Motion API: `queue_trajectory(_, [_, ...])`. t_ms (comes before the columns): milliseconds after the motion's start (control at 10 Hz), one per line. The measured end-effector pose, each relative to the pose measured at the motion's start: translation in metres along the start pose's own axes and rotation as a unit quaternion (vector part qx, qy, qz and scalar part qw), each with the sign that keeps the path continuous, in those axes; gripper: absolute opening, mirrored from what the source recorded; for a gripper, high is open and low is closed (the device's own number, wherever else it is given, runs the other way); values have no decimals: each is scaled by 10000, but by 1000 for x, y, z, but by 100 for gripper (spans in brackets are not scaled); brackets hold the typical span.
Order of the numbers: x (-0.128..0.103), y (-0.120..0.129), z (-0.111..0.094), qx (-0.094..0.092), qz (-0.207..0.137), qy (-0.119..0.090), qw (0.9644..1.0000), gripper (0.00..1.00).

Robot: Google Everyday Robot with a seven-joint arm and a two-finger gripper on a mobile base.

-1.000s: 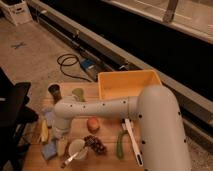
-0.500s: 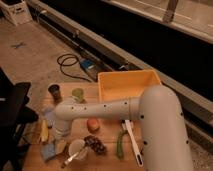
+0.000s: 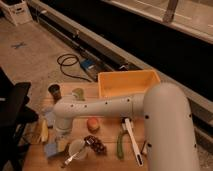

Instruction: Wipe table surface with sponge

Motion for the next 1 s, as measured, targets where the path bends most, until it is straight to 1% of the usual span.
queue_trajectory(300, [23,-7,-8,-40,327,105,9994,0])
queue_trajectory(500, [35,-17,-15,-13,472,195,9987,0])
queue_trajectory(700, [35,-29,-16,7,473,274,9985,0])
queue_trajectory(900, [32,-41,-14,27,379,278,9989,0])
queue_trajectory(1000, [25,-48,-9,22,295,245,9993,0])
